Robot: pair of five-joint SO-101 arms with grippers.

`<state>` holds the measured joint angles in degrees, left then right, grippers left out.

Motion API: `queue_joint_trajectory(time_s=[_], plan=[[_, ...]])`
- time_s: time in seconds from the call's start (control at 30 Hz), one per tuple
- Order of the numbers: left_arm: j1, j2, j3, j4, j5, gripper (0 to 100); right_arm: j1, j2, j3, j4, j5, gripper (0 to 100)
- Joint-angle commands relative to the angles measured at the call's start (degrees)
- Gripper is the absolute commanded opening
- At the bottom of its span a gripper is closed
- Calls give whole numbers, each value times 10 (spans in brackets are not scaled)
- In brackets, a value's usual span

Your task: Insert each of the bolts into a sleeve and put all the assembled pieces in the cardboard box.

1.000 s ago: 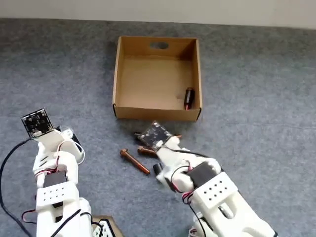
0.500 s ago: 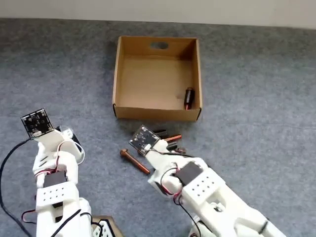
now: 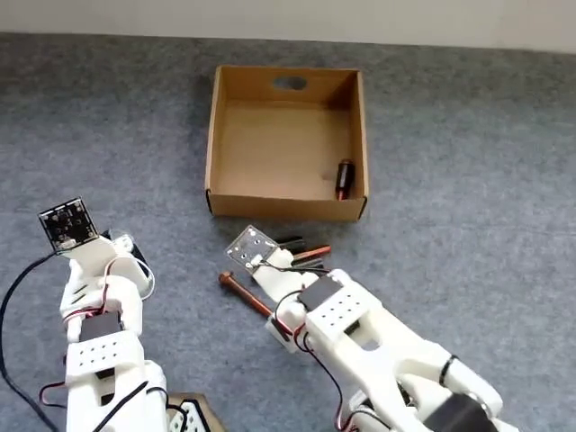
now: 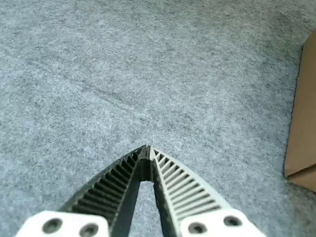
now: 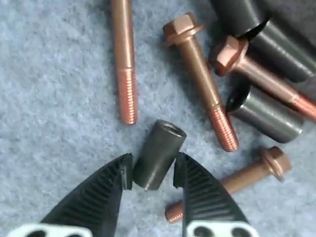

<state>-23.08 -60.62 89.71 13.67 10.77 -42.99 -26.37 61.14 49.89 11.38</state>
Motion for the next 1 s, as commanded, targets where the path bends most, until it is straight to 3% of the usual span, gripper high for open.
queue_joint_trajectory(time_s=[0.0, 0.2, 0.3, 0.47, 0.6, 0.7, 0.83, 0.97], plan=[[8, -10, -23, -11, 3, 21, -3, 31, -22, -30, -51, 139], [8, -10, -23, -11, 3, 21, -2, 58, -24, -57, -82, 125], [8, -10, -23, -11, 3, 21, -2, 32, -22, -52, -82, 0], [8, -10, -23, -11, 3, 21, 16, -72, -32, 33, -82, 6], [9, -10, -23, -11, 3, 21, 118, -186, -46, 92, -76, 6], [9, -10, -23, -11, 3, 21, 233, -246, -41, 92, -22, 6], [8, -10, -23, -11, 3, 21, 371, -253, -19, 93, -14, 6], [9, -10, -23, -11, 3, 21, 435, -211, 3, 92, -12, 6]])
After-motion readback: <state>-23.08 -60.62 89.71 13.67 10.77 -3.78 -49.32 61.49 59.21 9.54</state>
